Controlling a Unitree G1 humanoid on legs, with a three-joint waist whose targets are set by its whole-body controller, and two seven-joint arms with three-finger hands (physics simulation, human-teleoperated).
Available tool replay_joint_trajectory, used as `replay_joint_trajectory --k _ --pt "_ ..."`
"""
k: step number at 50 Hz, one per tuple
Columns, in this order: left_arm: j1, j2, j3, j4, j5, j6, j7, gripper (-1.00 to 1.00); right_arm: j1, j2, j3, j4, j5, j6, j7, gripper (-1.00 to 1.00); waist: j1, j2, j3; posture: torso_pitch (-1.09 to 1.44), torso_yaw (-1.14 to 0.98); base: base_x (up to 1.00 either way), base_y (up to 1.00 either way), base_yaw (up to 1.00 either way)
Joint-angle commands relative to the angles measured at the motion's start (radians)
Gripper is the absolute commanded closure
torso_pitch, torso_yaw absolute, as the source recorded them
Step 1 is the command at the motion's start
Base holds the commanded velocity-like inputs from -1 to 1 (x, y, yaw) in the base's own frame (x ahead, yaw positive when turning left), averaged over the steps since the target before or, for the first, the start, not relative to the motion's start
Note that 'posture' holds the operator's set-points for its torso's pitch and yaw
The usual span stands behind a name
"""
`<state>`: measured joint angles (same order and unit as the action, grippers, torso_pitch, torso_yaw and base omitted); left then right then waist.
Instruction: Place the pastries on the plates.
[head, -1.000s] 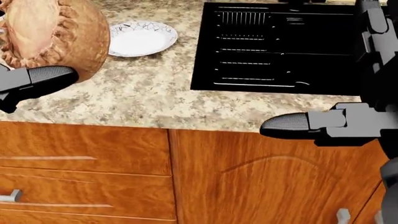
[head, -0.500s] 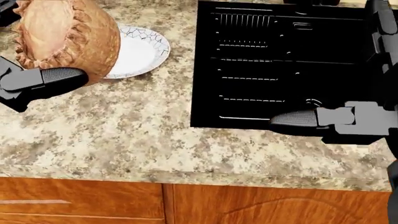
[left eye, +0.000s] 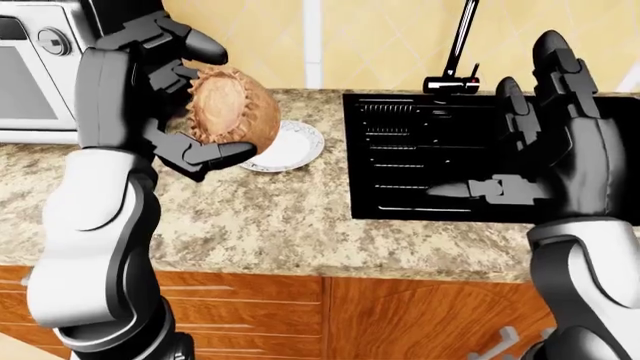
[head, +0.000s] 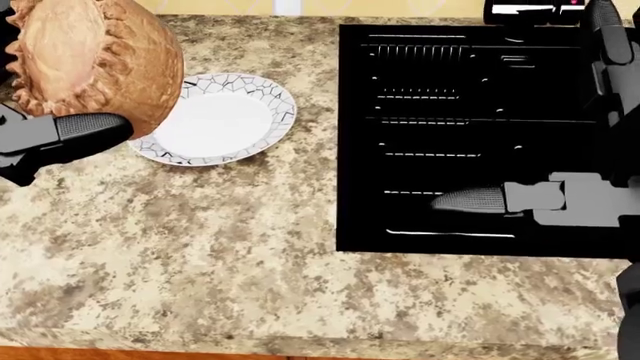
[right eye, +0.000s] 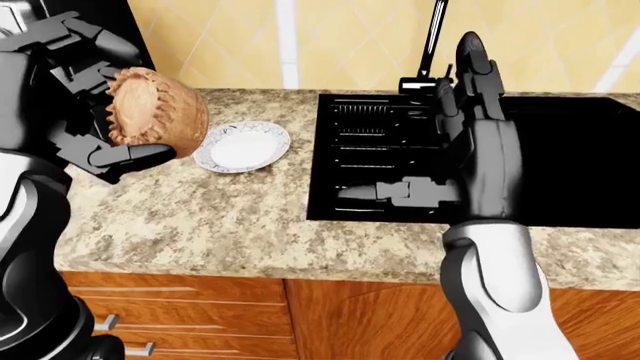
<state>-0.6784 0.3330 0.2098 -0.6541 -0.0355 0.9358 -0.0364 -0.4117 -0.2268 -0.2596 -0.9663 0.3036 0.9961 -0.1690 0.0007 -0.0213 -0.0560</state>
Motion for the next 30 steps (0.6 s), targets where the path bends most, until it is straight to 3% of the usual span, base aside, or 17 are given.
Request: replay_joint_trajectory --k 1,6,7,13,14,17,23,24,25,27,28,30 --pt "-0.028 0.011 0.014 -0.02 0.001 -0.025 0.006 1.0 -0.019 -0.003 -0.013 -0.016 0.009 -0.038 0.004 -1.0 0.0 0.0 -0.017 -0.14 -0.01 0.0 0.0 0.0" --pt "-0.026 0.011 0.01 -0.015 0.002 -0.031 0.008 1.0 -0.02 0.013 -0.036 -0.009 0.068 -0.044 -0.03 -1.0 -0.001 0.0 -0.013 -0.14 -0.01 0.0 0.0 0.0" --pt "-0.026 0.013 0.011 -0.015 0.002 -0.03 0.008 1.0 -0.02 0.006 -0.036 -0.006 0.073 -0.046 -0.039 -1.0 -0.017 0.007 -0.024 -0.14 -0.01 0.0 0.0 -0.57" --pt "-0.039 0.02 0.01 -0.008 0.001 -0.026 0.004 1.0 -0.019 -0.014 -0.028 0.005 0.09 -0.061 -0.061 -1.0 -0.006 0.061 0.019 -0.14 -0.01 0.0 0.0 -0.88" --pt "-0.046 0.021 0.012 -0.006 0.001 -0.023 0.005 1.0 -0.016 -0.045 -0.004 0.01 0.053 -0.063 -0.057 -1.0 0.0 0.069 0.023 -0.14 -0.01 0.0 0.0 0.0" --pt "-0.048 0.022 0.009 -0.008 0.0 -0.019 0.004 1.0 -0.023 -0.035 -0.003 0.008 0.043 -0.053 -0.044 -1.0 -0.023 0.045 -0.004 -0.14 -0.01 0.0 0.0 0.0" --pt "-0.056 0.02 0.003 -0.007 0.005 -0.015 0.003 1.0 -0.015 -0.039 0.014 0.005 0.007 -0.036 -0.011 -1.0 -0.02 0.018 -0.01 -0.14 -0.01 0.0 0.0 0.0" --pt "-0.051 0.02 0.002 -0.006 0.007 -0.018 0.001 1.0 -0.015 -0.013 0.005 -0.006 0.024 -0.045 -0.002 -1.0 -0.017 0.021 -0.026 -0.14 -0.01 0.07 0.0 0.0" --pt "-0.05 0.019 0.002 -0.006 0.009 -0.019 0.0 1.0 -0.01 -0.023 0.015 -0.004 0.005 -0.052 0.003 -1.0 -0.009 0.023 -0.015 -0.14 -0.01 0.23 0.16 0.0" --pt "-0.048 0.017 0.001 -0.007 0.011 -0.02 -0.001 1.0 -0.011 -0.015 0.009 0.0 0.002 -0.052 0.009 -1.0 -0.01 0.004 0.041 -0.14 -0.01 0.38 0.38 0.0" --pt "-0.043 0.015 0.0 -0.008 0.013 -0.022 -0.002 1.0 -0.009 -0.01 0.005 -0.002 0.002 -0.053 0.011 -1.0 -0.007 -0.009 0.041 -0.14 -0.01 0.38 0.38 0.0" --pt "-0.039 0.013 0.001 -0.011 0.015 -0.023 -0.004 1.0 -0.004 -0.008 0.005 -0.003 -0.003 -0.056 0.014 -1.0 -0.007 -0.018 0.016 -0.14 -0.01 0.38 0.36 0.0"
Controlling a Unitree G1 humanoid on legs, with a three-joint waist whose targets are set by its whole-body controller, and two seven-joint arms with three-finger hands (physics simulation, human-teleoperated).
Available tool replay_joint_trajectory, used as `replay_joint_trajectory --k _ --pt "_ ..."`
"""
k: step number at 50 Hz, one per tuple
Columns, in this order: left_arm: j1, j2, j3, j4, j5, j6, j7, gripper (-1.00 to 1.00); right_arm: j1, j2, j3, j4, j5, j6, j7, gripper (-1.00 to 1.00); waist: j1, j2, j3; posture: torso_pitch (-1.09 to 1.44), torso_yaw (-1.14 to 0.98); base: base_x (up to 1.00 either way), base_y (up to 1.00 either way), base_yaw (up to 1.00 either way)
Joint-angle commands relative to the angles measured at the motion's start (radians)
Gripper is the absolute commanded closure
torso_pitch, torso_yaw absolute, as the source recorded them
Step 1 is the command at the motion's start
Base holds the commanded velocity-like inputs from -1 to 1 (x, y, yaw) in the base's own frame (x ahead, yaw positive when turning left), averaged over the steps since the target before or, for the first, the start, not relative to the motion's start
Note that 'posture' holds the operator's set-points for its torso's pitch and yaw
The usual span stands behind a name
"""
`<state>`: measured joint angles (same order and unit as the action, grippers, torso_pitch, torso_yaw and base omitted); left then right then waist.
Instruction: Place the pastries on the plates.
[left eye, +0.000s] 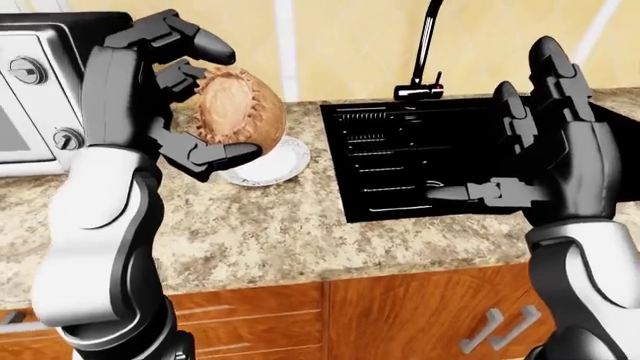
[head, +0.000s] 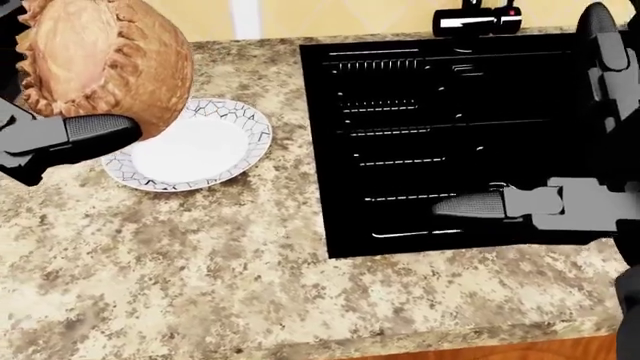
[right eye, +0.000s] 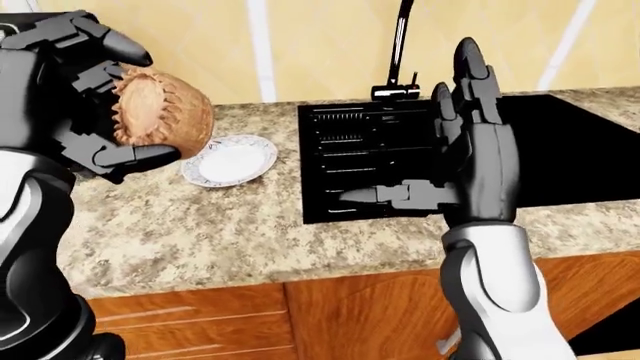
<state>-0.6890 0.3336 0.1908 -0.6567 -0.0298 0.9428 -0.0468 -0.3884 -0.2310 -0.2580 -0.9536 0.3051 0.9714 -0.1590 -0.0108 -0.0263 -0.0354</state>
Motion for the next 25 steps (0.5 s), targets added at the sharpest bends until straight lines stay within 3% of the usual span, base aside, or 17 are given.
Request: replay_joint_trajectory --k 1,2,4,5,6,7,8,10,14,15,16,17,19,23,24,25 --pt "-0.028 0.013 0.023 -0.012 0.009 -0.027 0.006 1.0 -0.027 -0.002 0.002 -0.017 -0.006 -0.031 0.005 -1.0 0.001 -0.008 -0.015 -0.14 -0.01 0.38 0.34 0.0" --pt "-0.027 0.013 0.024 -0.013 0.009 -0.026 0.005 1.0 -0.026 -0.002 0.002 -0.016 -0.009 -0.032 0.005 -1.0 -0.003 0.002 -0.022 -0.14 -0.01 0.38 0.26 0.0" --pt "-0.021 0.012 0.024 -0.016 0.009 -0.029 0.004 1.0 -0.022 0.0 0.005 -0.017 -0.014 -0.036 0.007 -1.0 -0.017 0.046 -0.011 -0.14 -0.01 0.38 0.17 0.0" --pt "-0.021 0.01 0.023 -0.015 0.009 -0.03 0.004 1.0 -0.022 0.004 0.004 -0.016 -0.015 -0.037 0.007 -1.0 -0.018 0.074 -0.01 -0.14 -0.01 0.38 0.14 0.0" --pt "-0.019 0.011 0.021 -0.014 0.012 -0.032 0.003 1.0 -0.019 0.005 0.007 -0.01 -0.02 -0.041 0.006 -1.0 -0.014 0.125 -0.022 -0.14 -0.01 0.31 0.05 0.0" --pt "-0.02 0.01 0.024 -0.015 0.011 -0.031 0.003 1.0 -0.023 0.016 0.001 -0.008 -0.015 -0.05 0.003 -1.0 -0.004 0.095 0.018 -0.14 -0.01 0.0 0.0 0.0" --pt "-0.019 0.01 0.023 -0.015 0.012 -0.031 0.003 1.0 -0.026 0.015 0.0 -0.01 -0.012 -0.044 0.001 -1.0 -0.011 0.106 -0.004 -0.14 -0.01 0.0 0.0 0.0" --pt "-0.016 0.009 0.023 -0.019 0.013 -0.029 0.002 1.0 -0.025 0.013 -0.001 -0.011 -0.011 -0.046 -0.002 -1.0 -0.011 0.089 0.002 -0.14 -0.01 0.0 0.0 0.0" --pt "-0.016 0.007 0.023 -0.024 0.014 -0.024 0.0 1.0 -0.021 0.014 -0.007 -0.016 0.0 -0.047 -0.003 -1.0 -0.001 0.023 0.017 -0.14 -0.01 0.0 0.0 0.0" --pt "-0.014 0.007 0.021 -0.025 0.015 -0.024 -0.002 1.0 -0.02 0.008 -0.006 -0.019 0.0 -0.044 -0.004 -1.0 0.006 0.009 -0.01 -0.14 -0.01 0.27 0.0 0.0" --pt "-0.014 0.007 0.021 -0.027 0.015 -0.022 -0.004 1.0 -0.023 0.018 -0.015 -0.021 0.015 -0.041 -0.008 -1.0 0.011 -0.021 0.013 -0.14 -0.01 0.31 0.0 0.0" --pt "-0.014 0.007 0.022 -0.028 0.014 -0.021 -0.005 1.0 -0.019 0.005 -0.005 -0.02 0.005 -0.045 -0.008 -1.0 0.011 -0.002 0.033 -0.14 -0.01 0.3 0.0 0.0" --pt "-0.018 0.008 0.023 -0.026 0.014 -0.019 -0.007 1.0 -0.021 0.004 -0.007 -0.02 0.007 -0.043 -0.009 -1.0 0.014 -0.007 0.017 -0.14 -0.01 0.31 0.0 0.0" --pt "-0.026 0.012 0.021 -0.021 0.016 -0.017 -0.011 1.0 -0.025 -0.001 -0.019 -0.024 0.02 -0.034 -0.014 -1.0 0.005 0.011 0.0 -0.14 -0.01 0.19 0.0 0.0" --pt "-0.032 0.014 0.022 -0.018 0.016 -0.015 -0.012 1.0 -0.026 -0.005 -0.018 -0.022 0.018 -0.034 -0.014 -1.0 0.005 0.015 0.01 -0.14 -0.01 0.0 0.0 0.0" --pt "-0.034 0.014 0.023 -0.017 0.015 -0.013 -0.012 1.0 -0.027 -0.006 -0.018 -0.022 0.018 -0.035 -0.015 -1.0 0.002 0.022 -0.007 -0.14 -0.01 0.0 0.0 0.0"
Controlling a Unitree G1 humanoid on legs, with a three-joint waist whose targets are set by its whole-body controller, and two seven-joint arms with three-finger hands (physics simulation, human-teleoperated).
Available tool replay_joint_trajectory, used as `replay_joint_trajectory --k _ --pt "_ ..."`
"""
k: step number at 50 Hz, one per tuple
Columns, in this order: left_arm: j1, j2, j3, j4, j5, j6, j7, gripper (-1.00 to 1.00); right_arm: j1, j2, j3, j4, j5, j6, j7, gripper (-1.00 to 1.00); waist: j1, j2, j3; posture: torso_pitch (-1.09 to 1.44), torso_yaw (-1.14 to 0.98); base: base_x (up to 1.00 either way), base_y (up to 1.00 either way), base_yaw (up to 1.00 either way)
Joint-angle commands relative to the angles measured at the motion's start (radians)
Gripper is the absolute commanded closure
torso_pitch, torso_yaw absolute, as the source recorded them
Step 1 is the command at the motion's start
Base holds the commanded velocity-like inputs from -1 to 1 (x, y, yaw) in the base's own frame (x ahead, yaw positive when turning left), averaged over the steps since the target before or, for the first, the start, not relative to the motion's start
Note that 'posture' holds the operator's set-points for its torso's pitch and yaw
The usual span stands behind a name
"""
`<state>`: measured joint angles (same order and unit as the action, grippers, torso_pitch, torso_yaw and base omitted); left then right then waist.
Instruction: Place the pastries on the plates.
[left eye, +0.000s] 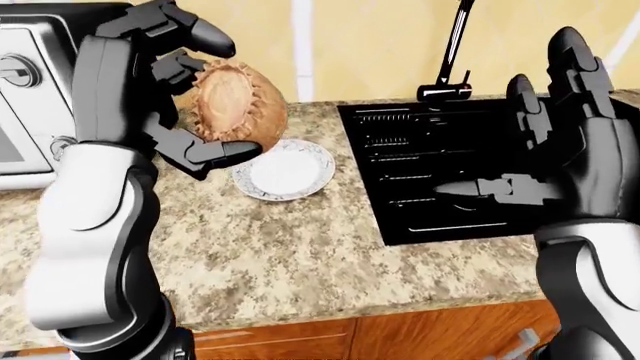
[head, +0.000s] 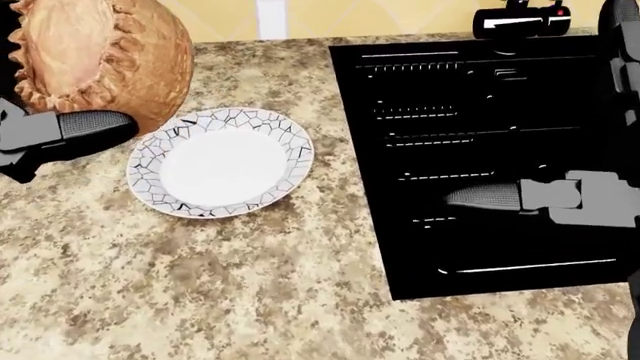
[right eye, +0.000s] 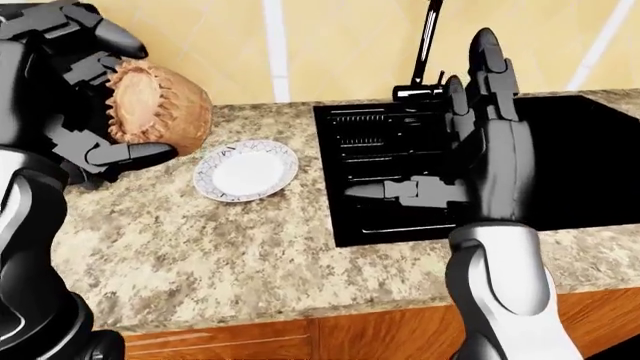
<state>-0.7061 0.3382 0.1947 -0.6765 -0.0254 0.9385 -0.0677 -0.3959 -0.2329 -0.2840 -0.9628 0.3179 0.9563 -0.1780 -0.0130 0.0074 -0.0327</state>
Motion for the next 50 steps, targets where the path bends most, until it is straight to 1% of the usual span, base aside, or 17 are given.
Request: replay_joint_trajectory --k 1,2,3,6,9,15,19,25,28,32,33,34,36,38,44,46,50 --pt "-0.019 0.01 0.015 0.007 0.012 -0.011 0.009 1.0 -0.022 -0.003 0.009 -0.011 0.007 -0.019 0.003 -1.0 0.003 0.005 -0.021 -0.14 -0.01 0.0 0.0 0.0" --pt "-0.022 0.007 0.01 0.013 0.014 -0.015 0.012 1.0 -0.023 -0.003 0.01 -0.009 0.008 -0.021 0.002 -1.0 0.005 0.019 -0.017 -0.14 -0.01 0.0 0.0 0.0" --pt "-0.022 0.004 0.007 0.018 0.015 -0.019 0.011 1.0 -0.023 -0.004 0.013 -0.008 0.006 -0.024 0.002 -1.0 0.001 0.0 -0.02 -0.14 -0.01 0.0 0.0 0.0" --pt "-0.022 0.009 0.006 0.019 0.021 -0.015 0.003 1.0 -0.021 -0.003 0.009 -0.008 0.009 -0.025 0.001 -1.0 0.004 -0.002 -0.04 -0.14 -0.01 0.0 0.0 0.0" --pt "-0.023 0.007 0.006 0.018 0.024 -0.009 -0.001 1.0 -0.01 -0.003 0.011 -0.01 0.007 -0.034 0.002 -1.0 0.005 -0.007 -0.046 -0.14 -0.01 0.0 0.0 0.0" --pt "-0.043 0.012 0.004 0.028 0.031 -0.004 -0.01 1.0 -0.006 -0.004 0.001 -0.014 0.015 -0.031 0.002 -1.0 0.011 -0.009 -0.046 -0.14 -0.01 0.0 0.0 0.0" --pt "-0.079 0.025 -0.002 0.059 0.038 -0.004 -0.023 1.0 -0.003 -0.005 0.006 -0.011 0.011 -0.037 0.001 -1.0 0.011 -0.01 -0.044 -0.14 -0.01 0.0 0.0 0.0" --pt "-0.155 0.044 -0.035 0.173 0.072 -0.033 -0.074 1.0 0.019 0.001 0.001 -0.012 0.01 -0.054 0.007 -1.0 0.013 -0.012 -0.04 -0.14 -0.01 0.0 0.0 0.0" --pt "-0.22 0.045 -0.046 0.254 0.098 -0.065 -0.098 1.0 0.024 0.003 0.003 -0.009 0.004 -0.06 0.007 -1.0 0.014 -0.014 -0.039 -0.14 -0.01 0.0 0.0 0.0" --pt "-0.326 0.045 -0.061 0.44 0.13 -0.167 -0.127 1.0 0.03 0.006 0.005 -0.008 -0.005 -0.068 0.011 -1.0 0.017 -0.019 -0.037 -0.14 -0.01 0.0 0.0 0.0" --pt "-0.372 0.045 -0.069 0.528 0.137 -0.219 -0.132 1.0 0.032 0.008 0.002 -0.01 -0.003 -0.067 0.012 -1.0 0.018 -0.02 -0.038 -0.14 -0.01 0.0 0.0 0.0" --pt "-0.387 0.041 -0.069 0.558 0.141 -0.236 -0.139 1.0 0.033 0.008 0.003 -0.011 -0.004 -0.068 0.012 -1.0 0.018 -0.022 -0.037 -0.14 -0.01 0.0 0.0 0.0" --pt "-0.444 0.054 -0.089 0.704 0.176 -0.334 -0.157 1.0 0.035 0.008 0.0 -0.013 -0.004 -0.067 0.014 -1.0 0.02 -0.024 -0.038 -0.14 -0.01 0.0 0.0 0.0" --pt "-0.502 0.045 -0.081 0.826 0.182 -0.399 -0.161 1.0 0.029 0.003 -0.007 -0.018 0.0 -0.057 0.014 -1.0 0.022 -0.026 -0.039 -0.14 -0.01 0.0 0.0 0.0" --pt "-0.625 0.041 -0.088 1.181 0.218 -0.607 -0.141 1.0 0.017 -0.009 -0.02 -0.021 0.008 -0.044 0.011 -1.0 0.023 -0.031 -0.044 -0.14 -0.01 0.0 0.0 0.0" --pt "-0.669 0.047 -0.101 1.315 0.249 -0.687 -0.129 1.0 0.008 -0.012 -0.024 -0.028 0.016 -0.031 0.008 -1.0 0.022 -0.032 -0.046 -0.14 -0.01 0.0 0.0 0.0" --pt "-0.749 0.032 -0.098 1.534 0.262 -0.811 -0.11 1.0 0.0 -0.021 -0.035 -0.039 0.029 -0.015 0.003 -1.0 0.022 -0.035 -0.051 -0.14 -0.01 0.0 0.0 0.0"
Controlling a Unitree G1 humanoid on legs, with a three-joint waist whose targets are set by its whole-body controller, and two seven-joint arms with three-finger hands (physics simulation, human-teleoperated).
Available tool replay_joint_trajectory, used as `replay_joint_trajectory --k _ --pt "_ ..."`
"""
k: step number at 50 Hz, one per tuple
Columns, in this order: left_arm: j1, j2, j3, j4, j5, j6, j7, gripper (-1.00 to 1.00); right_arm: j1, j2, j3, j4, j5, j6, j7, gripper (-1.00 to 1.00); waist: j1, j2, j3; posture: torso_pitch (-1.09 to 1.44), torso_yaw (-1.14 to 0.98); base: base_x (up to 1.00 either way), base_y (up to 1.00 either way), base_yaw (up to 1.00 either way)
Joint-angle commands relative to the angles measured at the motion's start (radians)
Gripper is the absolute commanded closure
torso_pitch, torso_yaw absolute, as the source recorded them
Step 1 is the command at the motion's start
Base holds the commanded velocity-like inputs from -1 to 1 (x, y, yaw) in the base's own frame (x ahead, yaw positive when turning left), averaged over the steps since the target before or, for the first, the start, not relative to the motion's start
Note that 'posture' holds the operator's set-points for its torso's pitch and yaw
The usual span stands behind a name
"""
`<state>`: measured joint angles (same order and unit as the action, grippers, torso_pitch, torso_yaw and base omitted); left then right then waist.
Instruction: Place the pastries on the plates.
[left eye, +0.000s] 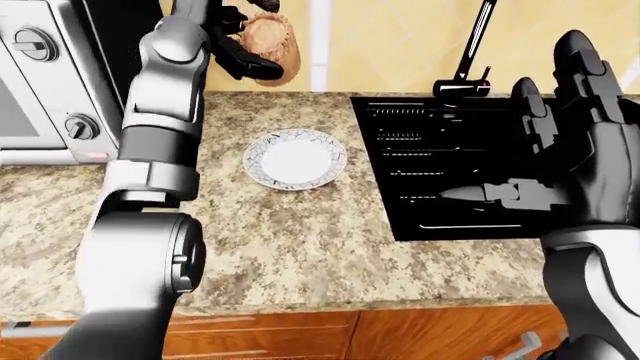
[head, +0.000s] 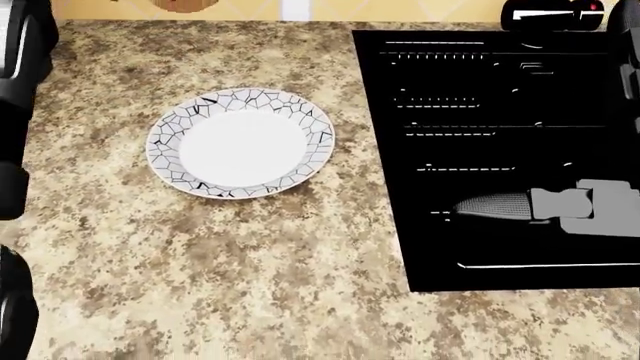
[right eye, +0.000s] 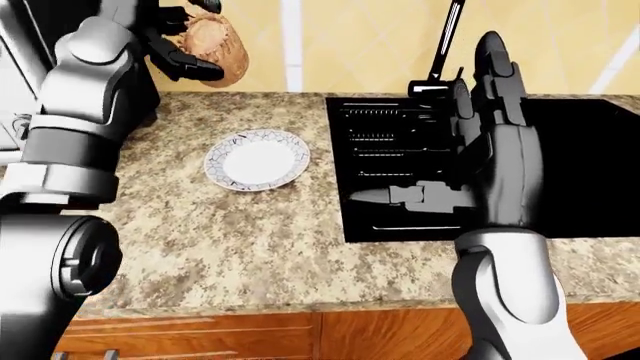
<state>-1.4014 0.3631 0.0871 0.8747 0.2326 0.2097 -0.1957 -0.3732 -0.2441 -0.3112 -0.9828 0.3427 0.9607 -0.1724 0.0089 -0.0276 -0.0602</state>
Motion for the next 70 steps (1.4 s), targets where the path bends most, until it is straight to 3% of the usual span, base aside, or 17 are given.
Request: replay_joint_trajectory --k 1,7,17,27,44,54,70 --pt "-0.062 0.007 0.003 0.032 0.017 -0.113 0.029 1.0 -0.025 -0.012 -0.009 -0.022 0.007 -0.016 -0.004 -1.0 0.001 -0.001 -0.024 -0.14 -0.01 0.0 0.0 0.0" --pt "-0.112 -0.02 -0.003 0.242 0.047 -0.224 0.093 1.0 -0.016 -0.017 -0.016 -0.033 0.017 -0.01 -0.01 -1.0 -0.002 -0.005 -0.03 -0.14 -0.01 0.0 0.0 0.0" --pt "-0.1 -0.086 -0.003 0.35 0.071 -0.282 0.156 1.0 -0.007 -0.016 -0.005 -0.028 0.009 -0.021 -0.01 -1.0 -0.007 -0.005 -0.04 -0.14 -0.01 0.0 0.0 0.0" --pt "-0.047 -0.116 -0.023 0.381 0.139 -0.298 0.19 1.0 0.012 -0.004 0.014 -0.027 -0.016 -0.037 -0.002 -1.0 -0.012 -0.002 -0.046 -0.14 -0.01 0.0 0.0 0.0" --pt "0.02 -0.152 -0.04 0.411 0.249 -0.306 0.226 1.0 0.012 0.0 -0.006 -0.044 -0.013 -0.021 0.007 -1.0 -0.014 -0.002 -0.053 -0.14 -0.01 0.0 0.0 0.0" --pt "0.051 -0.17 -0.031 0.421 0.268 -0.307 0.234 1.0 -0.008 -0.017 -0.032 -0.057 0.018 0.011 0.0 -1.0 -0.013 -0.004 -0.054 -0.14 -0.01 0.0 0.0 0.0" --pt "0.083 -0.178 -0.032 0.432 0.302 -0.302 0.238 1.0 0.021 -0.012 -0.014 -0.055 0.006 -0.019 -0.004 -1.0 -0.012 -0.005 -0.057 -0.14 -0.01 0.0 0.0 0.0"
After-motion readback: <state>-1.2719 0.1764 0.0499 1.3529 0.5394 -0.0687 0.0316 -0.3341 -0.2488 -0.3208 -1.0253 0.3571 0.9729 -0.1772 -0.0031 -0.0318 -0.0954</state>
